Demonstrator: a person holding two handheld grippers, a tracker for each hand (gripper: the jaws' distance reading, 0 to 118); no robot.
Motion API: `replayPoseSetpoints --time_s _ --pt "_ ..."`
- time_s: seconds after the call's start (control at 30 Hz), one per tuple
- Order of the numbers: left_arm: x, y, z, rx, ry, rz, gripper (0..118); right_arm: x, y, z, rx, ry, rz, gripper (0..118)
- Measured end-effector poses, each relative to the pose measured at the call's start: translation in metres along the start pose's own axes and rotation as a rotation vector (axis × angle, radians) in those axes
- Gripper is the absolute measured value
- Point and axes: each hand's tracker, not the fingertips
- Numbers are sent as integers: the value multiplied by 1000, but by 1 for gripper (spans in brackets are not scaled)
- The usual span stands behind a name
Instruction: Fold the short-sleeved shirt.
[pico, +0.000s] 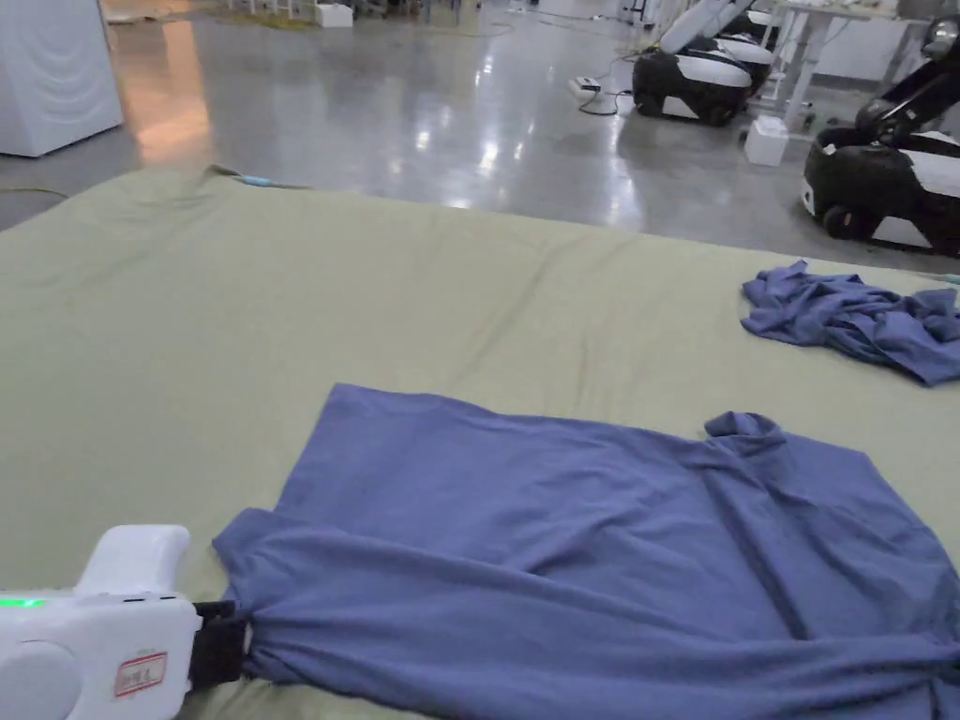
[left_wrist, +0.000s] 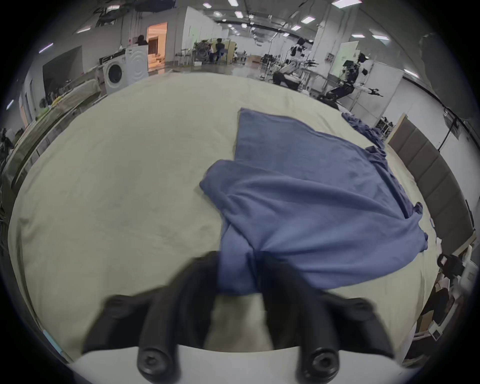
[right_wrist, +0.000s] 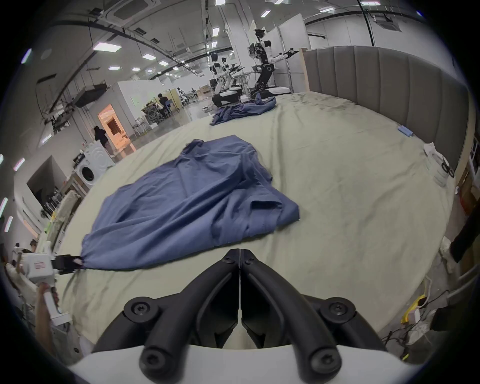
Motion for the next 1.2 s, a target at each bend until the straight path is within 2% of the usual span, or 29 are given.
replayPoseSetpoints --time_s 0.03,0.07,0.1,0.17,0.2,0.23,0.3,0.37,0.43,0.47,0.5,0.53,0.57,0.6,0.63,0.73,0.87,0.93,1.03,1.2 --pt "1 0 2 0 1 10 7 2 1 -5 -5 -34 11 3" --pt "1 -2 8 5 -15 23 7 5 3 -11 -9 -67 14 4" --pt "1 -2 9 4 -16 21 7 4 6 -18 -8 -91 21 16" --pt "1 0 8 -7 -22 32 7 11 13 -36 -48 -112 36 57" --pt "3 -1 11 -6 -25 34 7 14 16 -45 -58 -114 31 74" --pt "4 0 10 -11 -24 30 7 16 19 -53 -59 -110 34 74" --pt "6 0 5 -26 -12 16 7 17 22 -64 -44 -91 42 74" --pt "10 0 5 -40 -5 6 7 14 26 -75 -33 -71 84 74" --pt "14 0 2 -49 10 -8 7 12 29 -95 -72 -109 136 71" --pt "15 1 2 -52 13 -11 7 10 31 -104 -108 -122 150 55" --pt "16 2 2 -55 18 -12 7 8 32 -107 -148 -86 143 10" --pt "17 2 4 -56 21 -11 7 4 34 -101 -104 -23 148 10" --pt "19 3 7 -55 25 -7 7 -1 35 -96 -64 -23 141 10" --pt "18 5 10 -55 30 -1 7 -5 37 -94 -96 -90 153 10" --pt "19 6 14 -55 34 7 7 -6 40 -93 -112 -79 198 10" --pt "20 5 37 -9 13 17 7 -2 40 -71 -79 -57 167 10" --pt "21 2 94 48 -114 41 7 4 36 -14 12 -23 127 10" --pt "23 -7 116 69 -84 19 7 10 32 11 10 -27 103 10" --pt "21 -32 132 60 41 -45 7 22 7 42 -4 -101 43 10" --pt "6 -92 132 -37 97 11 7 34 -46 76 -121 -155 -13 10"
